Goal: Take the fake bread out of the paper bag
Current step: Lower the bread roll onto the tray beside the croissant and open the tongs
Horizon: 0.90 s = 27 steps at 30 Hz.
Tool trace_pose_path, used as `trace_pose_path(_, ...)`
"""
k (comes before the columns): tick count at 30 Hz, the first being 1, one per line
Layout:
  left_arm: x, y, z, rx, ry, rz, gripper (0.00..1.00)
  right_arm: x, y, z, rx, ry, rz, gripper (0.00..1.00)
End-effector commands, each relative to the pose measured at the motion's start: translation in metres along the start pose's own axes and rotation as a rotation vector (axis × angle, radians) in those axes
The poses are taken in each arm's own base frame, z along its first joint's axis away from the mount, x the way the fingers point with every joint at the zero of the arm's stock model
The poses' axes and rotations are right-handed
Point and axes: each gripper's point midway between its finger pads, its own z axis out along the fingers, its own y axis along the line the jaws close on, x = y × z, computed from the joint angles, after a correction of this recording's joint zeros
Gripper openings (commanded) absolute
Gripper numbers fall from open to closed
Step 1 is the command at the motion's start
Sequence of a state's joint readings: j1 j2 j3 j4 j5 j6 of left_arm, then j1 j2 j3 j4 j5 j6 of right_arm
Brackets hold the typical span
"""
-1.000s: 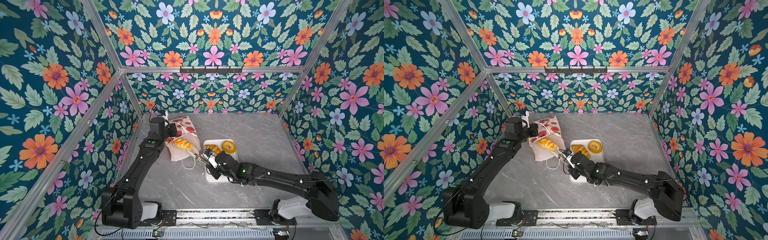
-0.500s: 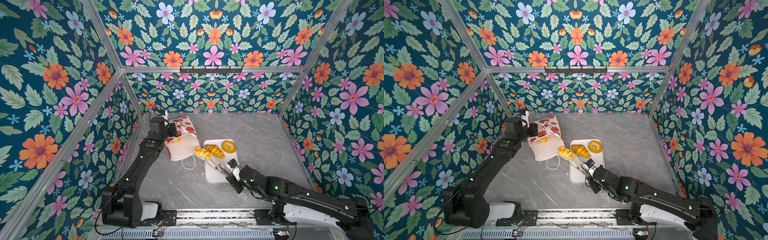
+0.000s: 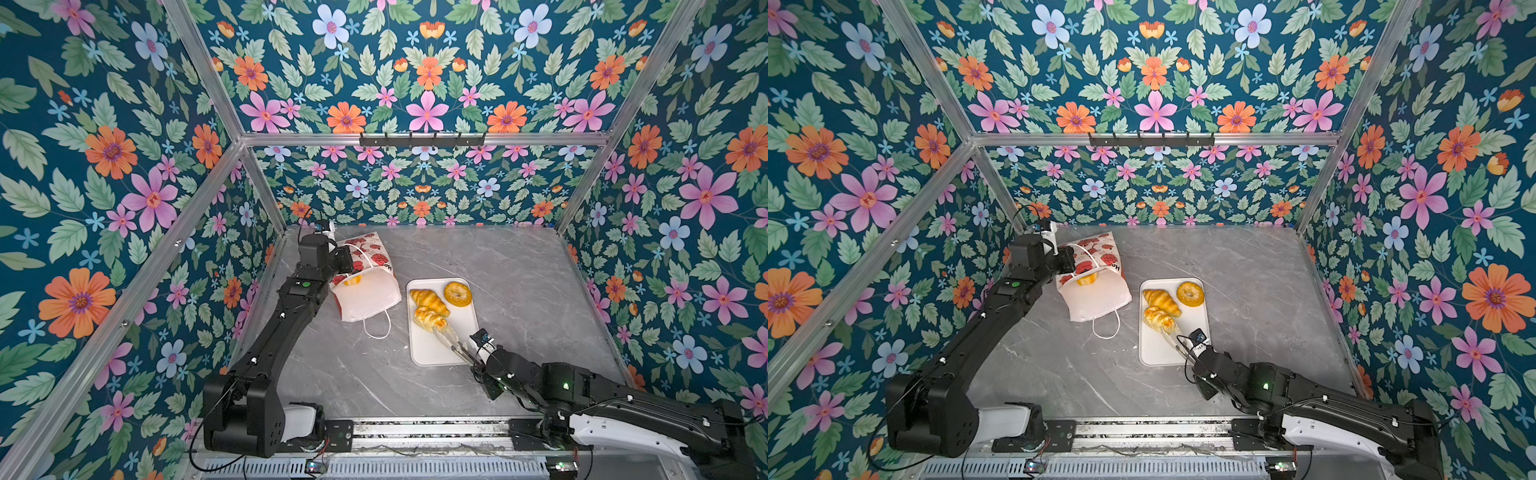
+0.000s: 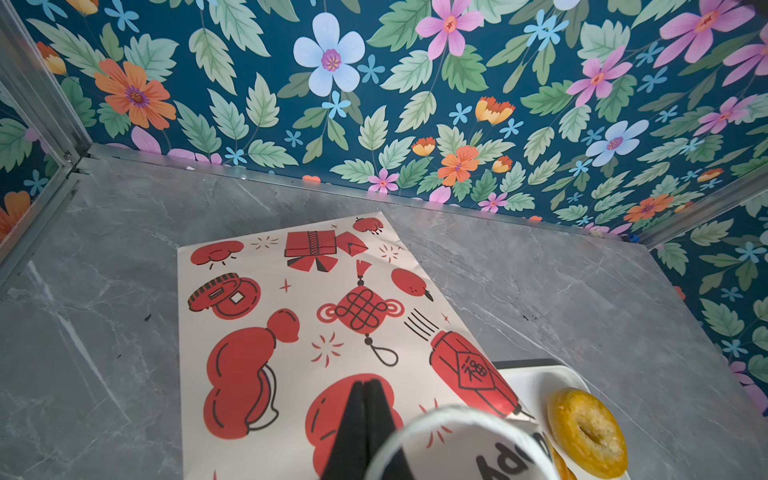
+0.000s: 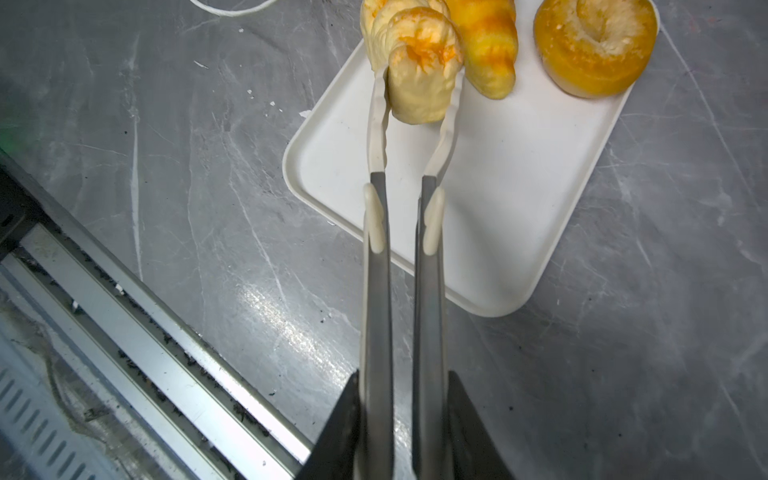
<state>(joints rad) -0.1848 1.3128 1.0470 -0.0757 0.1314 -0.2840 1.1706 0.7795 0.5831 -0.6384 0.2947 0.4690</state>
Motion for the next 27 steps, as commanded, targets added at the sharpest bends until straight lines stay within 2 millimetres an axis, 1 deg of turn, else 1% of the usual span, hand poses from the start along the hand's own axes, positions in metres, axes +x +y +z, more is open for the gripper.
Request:
trace_pose_path(1, -0.007, -0.002, -0.001, 0.005, -0.028, 0.009, 0.0, -0.002, -0.005, 0.003, 0.035, -0.019, 0.049, 0.24)
trace_pose_path(10, -0.003, -0.002, 0.0, 0.01, -0.023, 0.011, 0.0, 0.002, 0.007, 0.017, 0.01, 0.029, 0.04, 0.24)
trace_pose_path(17, -0.003, -0.003, 0.001, 0.018, -0.024, 0.007, 0.0, -0.001, 0.017, 0.024, -0.025, 0.036, 0.044, 0.25)
trace_pose_path(19, -0.003, -0.003, 0.001, 0.019, -0.026, 0.005, 0.0, 0.003, 0.019, 0.027, -0.03, 0.054, 0.05, 0.26)
trace_pose_path(24, -0.004, -0.003, 0.001, 0.018, -0.027, 0.005, 0.0, 0.008, 0.02, 0.028, -0.043, 0.071, 0.065, 0.28)
trace_pose_path(27, -0.004, -0.003, 0.0, 0.019, -0.029, 0.008, 0.0, 0.009, 0.02, 0.027, -0.044, 0.075, 0.063, 0.31)
